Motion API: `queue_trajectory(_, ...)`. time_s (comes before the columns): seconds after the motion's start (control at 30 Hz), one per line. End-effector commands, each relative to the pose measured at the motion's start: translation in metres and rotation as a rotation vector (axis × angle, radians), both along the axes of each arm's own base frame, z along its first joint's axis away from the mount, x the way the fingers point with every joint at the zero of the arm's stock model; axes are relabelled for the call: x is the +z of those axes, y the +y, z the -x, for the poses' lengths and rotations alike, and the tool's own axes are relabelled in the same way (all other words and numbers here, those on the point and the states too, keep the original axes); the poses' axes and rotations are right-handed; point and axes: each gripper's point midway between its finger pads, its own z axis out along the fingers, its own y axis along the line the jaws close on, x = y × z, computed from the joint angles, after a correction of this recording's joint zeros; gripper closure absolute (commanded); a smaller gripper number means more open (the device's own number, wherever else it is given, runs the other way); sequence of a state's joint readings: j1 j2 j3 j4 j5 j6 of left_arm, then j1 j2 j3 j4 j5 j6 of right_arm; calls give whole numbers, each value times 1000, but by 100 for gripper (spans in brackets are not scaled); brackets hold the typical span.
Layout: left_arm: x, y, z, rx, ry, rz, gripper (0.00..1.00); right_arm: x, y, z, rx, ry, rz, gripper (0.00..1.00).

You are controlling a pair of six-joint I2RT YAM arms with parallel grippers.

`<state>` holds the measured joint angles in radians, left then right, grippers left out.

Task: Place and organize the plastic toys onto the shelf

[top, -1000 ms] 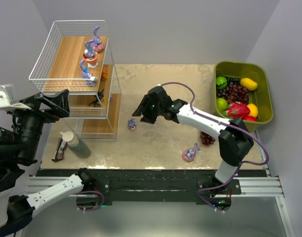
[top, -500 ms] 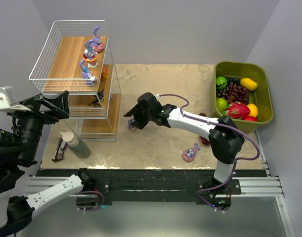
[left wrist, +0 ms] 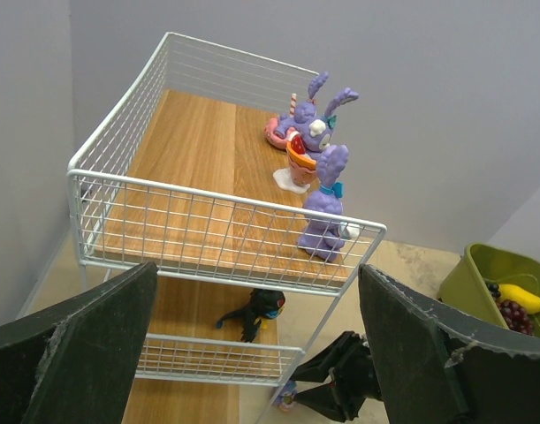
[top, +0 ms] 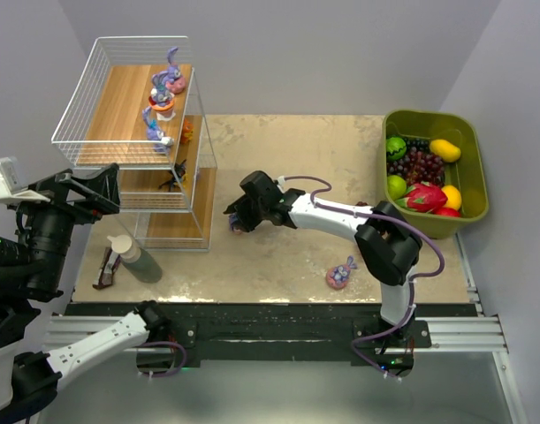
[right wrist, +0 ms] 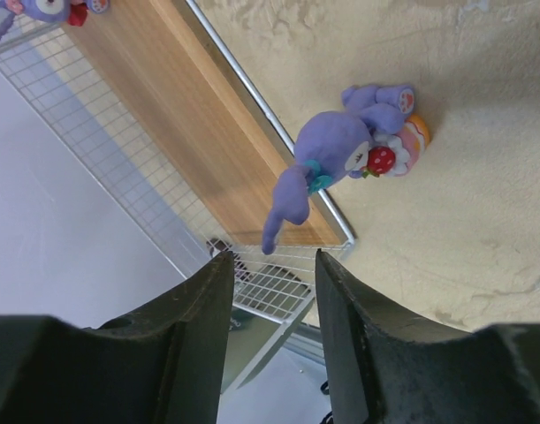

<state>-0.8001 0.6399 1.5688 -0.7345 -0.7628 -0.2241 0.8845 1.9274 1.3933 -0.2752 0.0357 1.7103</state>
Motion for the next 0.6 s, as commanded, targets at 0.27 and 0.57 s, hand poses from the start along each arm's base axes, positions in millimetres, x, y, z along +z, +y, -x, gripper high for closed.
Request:
queue_trajectory(0.27,9,7,5,11,-25,30,1,19,1,-26,-78,-73,-37,62)
queue_trajectory(0.57,7,7,4,15,-20,28,1,13,-1,-30,-81,-71,-32,66)
